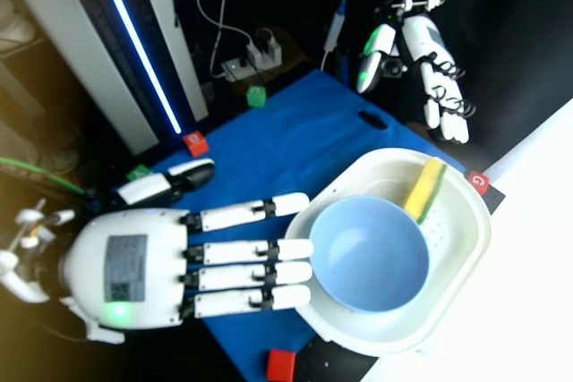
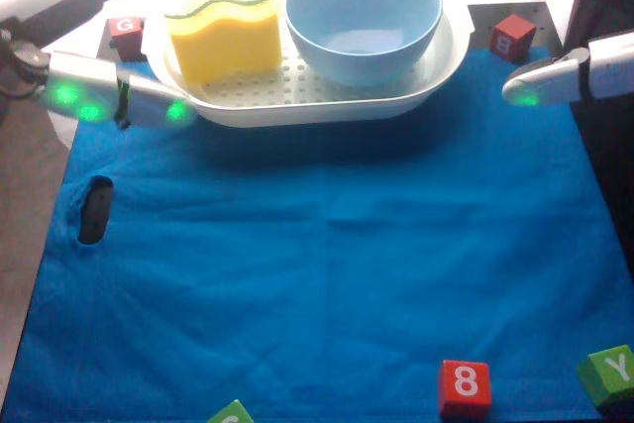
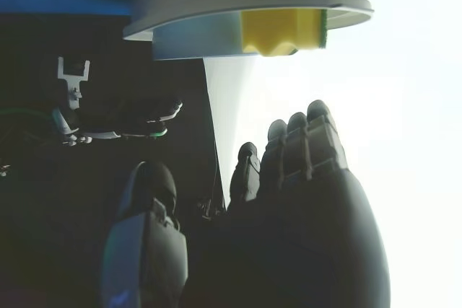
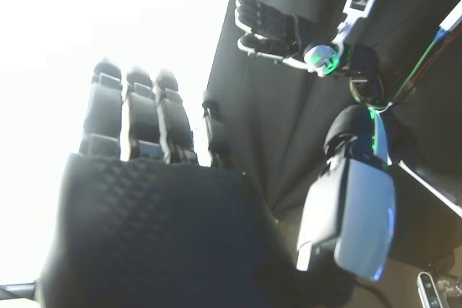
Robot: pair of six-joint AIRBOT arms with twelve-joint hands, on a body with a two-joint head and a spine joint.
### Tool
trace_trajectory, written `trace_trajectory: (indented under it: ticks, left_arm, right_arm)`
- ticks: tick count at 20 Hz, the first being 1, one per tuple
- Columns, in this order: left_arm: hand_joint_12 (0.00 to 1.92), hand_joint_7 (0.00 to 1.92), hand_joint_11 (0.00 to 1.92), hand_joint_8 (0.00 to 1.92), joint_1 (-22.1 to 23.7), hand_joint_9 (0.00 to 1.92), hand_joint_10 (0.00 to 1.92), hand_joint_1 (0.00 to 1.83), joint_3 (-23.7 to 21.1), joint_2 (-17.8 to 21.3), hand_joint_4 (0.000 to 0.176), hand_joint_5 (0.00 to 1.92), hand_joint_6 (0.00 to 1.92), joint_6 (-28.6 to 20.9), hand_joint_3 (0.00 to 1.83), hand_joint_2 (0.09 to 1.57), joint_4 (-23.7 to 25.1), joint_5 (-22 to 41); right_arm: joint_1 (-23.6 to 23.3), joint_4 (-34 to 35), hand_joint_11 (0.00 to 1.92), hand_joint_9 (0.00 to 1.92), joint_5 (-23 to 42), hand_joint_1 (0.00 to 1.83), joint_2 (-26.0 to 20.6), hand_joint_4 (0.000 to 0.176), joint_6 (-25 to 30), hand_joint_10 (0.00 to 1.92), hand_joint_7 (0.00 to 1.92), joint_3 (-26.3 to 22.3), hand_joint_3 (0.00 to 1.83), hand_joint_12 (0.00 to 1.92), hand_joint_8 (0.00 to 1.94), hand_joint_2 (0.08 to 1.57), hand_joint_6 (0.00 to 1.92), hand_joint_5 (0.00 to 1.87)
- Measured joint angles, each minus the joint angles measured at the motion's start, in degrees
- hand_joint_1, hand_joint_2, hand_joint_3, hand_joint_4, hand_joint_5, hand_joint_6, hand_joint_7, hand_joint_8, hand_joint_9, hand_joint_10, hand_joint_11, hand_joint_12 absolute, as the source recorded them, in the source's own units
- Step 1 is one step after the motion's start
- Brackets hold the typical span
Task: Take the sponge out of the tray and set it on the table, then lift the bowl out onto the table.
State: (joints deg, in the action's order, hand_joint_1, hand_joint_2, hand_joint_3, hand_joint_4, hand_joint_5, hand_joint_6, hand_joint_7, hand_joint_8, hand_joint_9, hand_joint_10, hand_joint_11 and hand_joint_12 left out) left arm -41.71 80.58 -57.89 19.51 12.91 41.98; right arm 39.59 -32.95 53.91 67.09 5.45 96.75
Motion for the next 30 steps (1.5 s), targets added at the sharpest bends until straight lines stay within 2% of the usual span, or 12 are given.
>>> trace_trajectory:
  ticks: [2, 5, 9, 11, 13, 16, 19, 20, 24, 27, 28, 30]
  left_arm:
    - [0.00, 0.02, 0.00, 0.00, 0.0, 0.00, 0.00, 0.81, 0.0, 0.0, 0.145, 0.06, 0.01, 0.0, 0.02, 0.88, 0.4, -1.2]
    - [0.00, 0.03, 0.00, 0.01, 0.0, 0.00, 0.00, 0.82, 0.0, 0.0, 0.167, 0.10, 0.02, 0.0, 0.01, 0.85, 0.6, -1.9]
    - [0.00, 0.03, 0.00, 0.00, 0.0, 0.00, 0.00, 0.79, 0.0, 0.0, 0.164, 0.09, 0.01, 0.0, 0.01, 0.86, 1.0, -2.0]
    - [0.00, 0.05, 0.00, 0.01, 0.0, 0.00, 0.00, 0.78, 0.5, -0.4, 0.150, 0.10, 0.01, 0.0, 0.02, 0.89, 1.3, -2.0]
    - [0.00, 0.08, 0.00, 0.01, 1.9, 0.00, 0.00, 0.74, 3.2, -2.3, 0.105, 0.10, 0.00, -0.1, 0.01, 0.93, 1.2, -4.1]
    - [0.01, 0.12, 0.02, 0.00, 8.1, 0.06, 0.01, 0.75, 7.2, -4.7, 0.168, 0.16, 0.01, -0.1, 0.00, 0.93, 2.6, -7.6]
    - [0.25, 0.21, 0.01, 0.00, 12.6, 0.17, 0.01, 0.75, 11.8, -8.1, 0.172, 0.23, 0.00, 0.0, 0.00, 0.95, 3.9, -10.5]
    - [0.34, 0.25, 0.00, 0.01, 13.1, 0.20, 0.01, 0.73, 13.2, -9.4, 0.147, 0.23, 0.00, 0.0, 0.00, 0.97, 4.4, -12.3]
    - [0.81, 0.45, 0.00, 0.01, 14.9, 0.50, 0.03, 0.80, 20.3, -16.2, 0.133, 0.26, 0.00, 0.0, 0.00, 0.92, 8.7, -24.3]
    - [1.04, 0.54, 0.00, 0.01, 14.9, 0.58, 0.03, 0.81, 22.4, -18.7, 0.098, 0.30, 0.00, 0.0, 0.01, 0.99, 9.8, -28.8]
    - [1.13, 0.63, 0.00, 0.02, 14.9, 0.64, 0.04, 0.84, 22.4, -18.8, 0.079, 0.38, 0.01, 0.0, 0.00, 1.00, 10.0, -29.2]
    - [1.23, 0.78, 0.00, 0.04, 14.9, 0.74, 0.07, 0.92, 22.4, -18.8, 0.036, 0.58, 0.02, 0.0, 0.00, 1.07, 10.0, -29.3]
  right_arm:
    - [0.0, -0.3, 0.02, 0.16, -0.2, 0.71, 0.3, 0.093, 0.1, 0.01, 0.19, 0.1, 0.00, 0.53, 0.00, 1.05, 0.00, 0.24]
    - [0.0, -0.4, 0.02, 0.15, -0.2, 0.68, 0.3, 0.096, 0.2, 0.00, 0.18, 0.3, 0.01, 0.53, 0.00, 1.07, 0.00, 0.23]
    - [0.0, -0.8, 0.04, 0.18, -0.8, 0.71, 1.2, 0.096, 0.2, 0.00, 0.21, 1.0, 0.00, 0.49, 0.00, 1.06, 0.00, 0.27]
    - [0.0, -1.4, 0.05, 0.19, -0.8, 0.75, 1.5, 0.111, 0.2, 0.00, 0.21, 1.0, 0.00, 0.50, 0.00, 1.06, 0.01, 0.29]
    - [0.0, -1.5, 0.07, 0.19, -0.8, 0.75, 1.6, 0.123, 0.2, 0.01, 0.22, 1.1, 0.00, 0.51, 0.00, 1.07, 0.01, 0.30]
    - [0.0, -1.7, 0.04, 0.19, -0.6, 0.73, 1.9, 0.125, 0.3, 0.00, 0.22, 1.8, 0.01, 0.50, 0.00, 1.09, 0.01, 0.31]
    - [0.0, -1.7, 0.00, 0.17, -1.0, 0.70, 2.5, 0.105, 0.3, 0.00, 0.22, 2.6, 0.01, 0.46, 0.00, 1.11, 0.00, 0.30]
    - [0.0, -1.7, 0.01, 0.18, -1.0, 0.71, 2.7, 0.118, 0.3, 0.00, 0.22, 2.6, 0.01, 0.46, 0.00, 1.11, 0.00, 0.29]
    - [0.0, -2.3, 0.08, 0.20, -0.8, 0.76, 3.4, 0.099, 0.6, 0.01, 0.22, 3.0, 0.00, 0.49, 0.00, 1.12, 0.00, 0.29]
    - [0.0, -2.2, 0.10, 0.22, -1.0, 0.76, 3.5, 0.094, 1.1, 0.01, 0.22, 3.5, 0.00, 0.50, 0.00, 1.12, 0.00, 0.28]
    - [0.0, -2.2, 0.09, 0.22, -1.0, 0.78, 3.5, 0.118, 1.2, 0.01, 0.21, 3.5, 0.00, 0.49, 0.00, 1.12, 0.00, 0.28]
    - [0.0, -2.3, 0.12, 0.22, -1.0, 0.86, 3.6, 0.112, 1.6, 0.00, 0.21, 3.5, 0.00, 0.42, 0.00, 1.14, 0.00, 0.28]
